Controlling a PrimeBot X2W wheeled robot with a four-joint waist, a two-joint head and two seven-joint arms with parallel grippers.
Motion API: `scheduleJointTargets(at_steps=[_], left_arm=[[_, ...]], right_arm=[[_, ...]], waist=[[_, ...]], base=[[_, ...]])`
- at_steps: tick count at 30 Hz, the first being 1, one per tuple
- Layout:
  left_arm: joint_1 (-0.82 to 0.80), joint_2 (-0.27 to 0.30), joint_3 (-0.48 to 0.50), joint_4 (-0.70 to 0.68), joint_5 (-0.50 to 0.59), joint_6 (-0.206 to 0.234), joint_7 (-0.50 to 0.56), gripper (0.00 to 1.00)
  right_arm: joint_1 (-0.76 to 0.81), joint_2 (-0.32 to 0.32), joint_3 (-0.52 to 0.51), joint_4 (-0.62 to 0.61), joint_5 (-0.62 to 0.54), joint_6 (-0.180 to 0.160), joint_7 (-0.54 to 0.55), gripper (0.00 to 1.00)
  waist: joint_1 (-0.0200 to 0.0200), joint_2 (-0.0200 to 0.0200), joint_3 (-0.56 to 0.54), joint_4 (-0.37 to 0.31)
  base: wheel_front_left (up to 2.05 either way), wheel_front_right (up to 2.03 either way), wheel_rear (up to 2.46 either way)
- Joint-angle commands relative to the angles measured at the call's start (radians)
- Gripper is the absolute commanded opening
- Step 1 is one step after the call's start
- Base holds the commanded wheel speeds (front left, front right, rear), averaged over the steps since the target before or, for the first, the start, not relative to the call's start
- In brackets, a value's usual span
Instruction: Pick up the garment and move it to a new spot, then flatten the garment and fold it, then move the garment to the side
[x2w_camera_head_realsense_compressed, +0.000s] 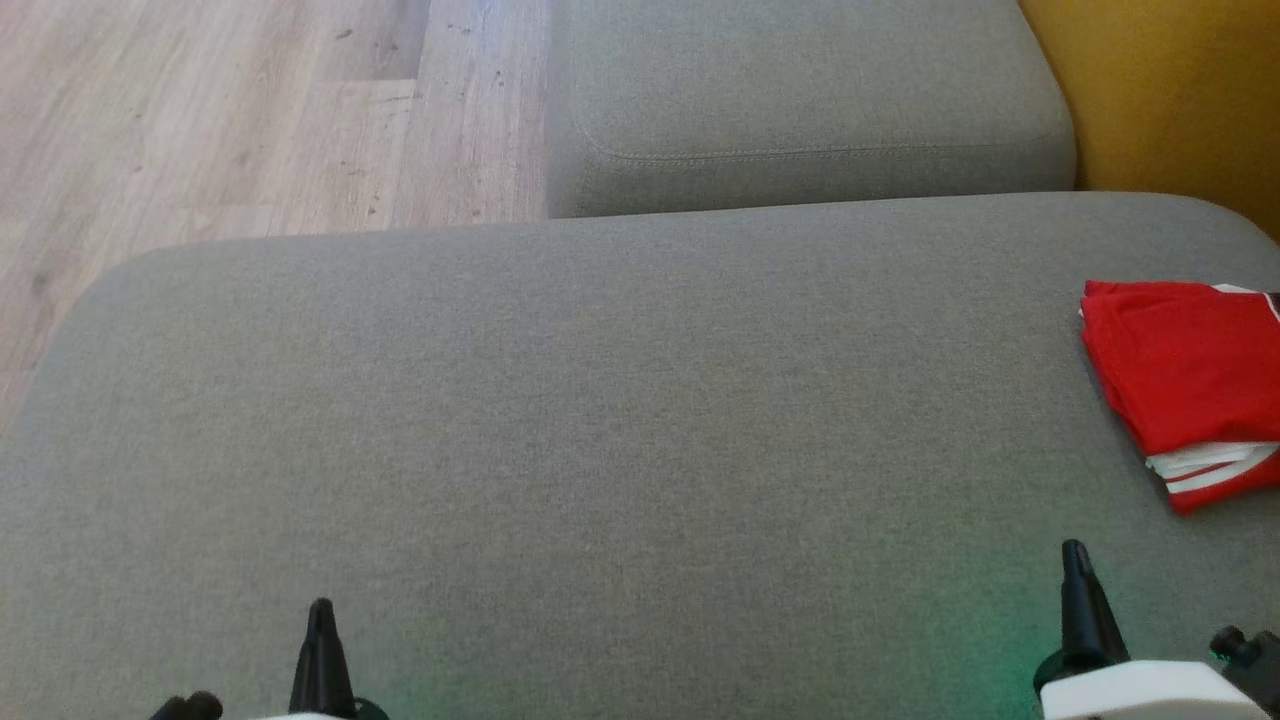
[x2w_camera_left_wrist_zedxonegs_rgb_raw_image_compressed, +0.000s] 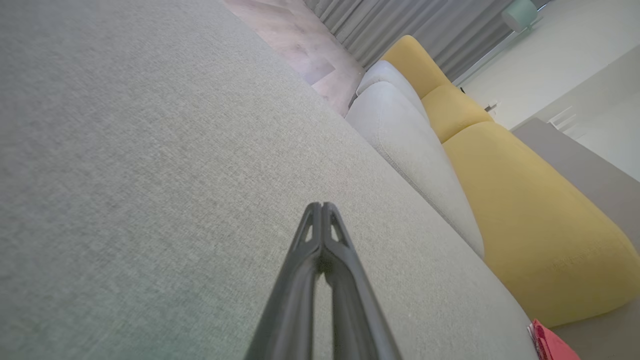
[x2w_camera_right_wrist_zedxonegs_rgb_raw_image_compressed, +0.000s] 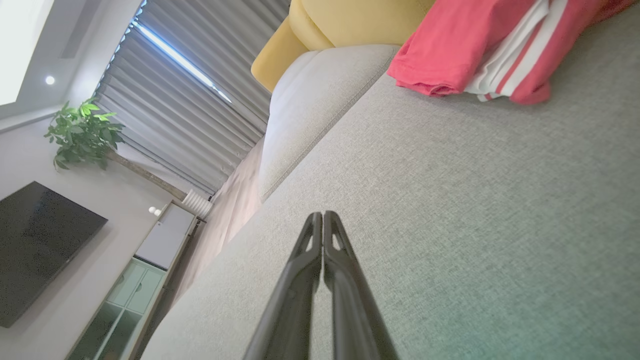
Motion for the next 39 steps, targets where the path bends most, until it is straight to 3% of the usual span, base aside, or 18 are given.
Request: scheduleJointTargets(at_steps=[1, 39], left_arm=[[-0.065, 0.012, 0.028, -0.025, -0.032, -0.008, 0.006, 0.00], [-0.181, 0.012, 0.129, 0.000, -0.462, -0.068, 0.111, 0.00]], right_arm=[[-0.055, -0.024, 0.003, -0.029, 0.035, 0.000, 0.009, 0.00], [-0.178, -0.028, -0.041, -0.016, 0.484, -0.001, 0.113, 0.00]], waist=[[0.0000, 0.0000, 0.001, -0.001], [-0.0001, 0.0000, 0.036, -0.019]], base=[[0.00, 0.00, 0.00], [0.00, 0.00, 0.00]])
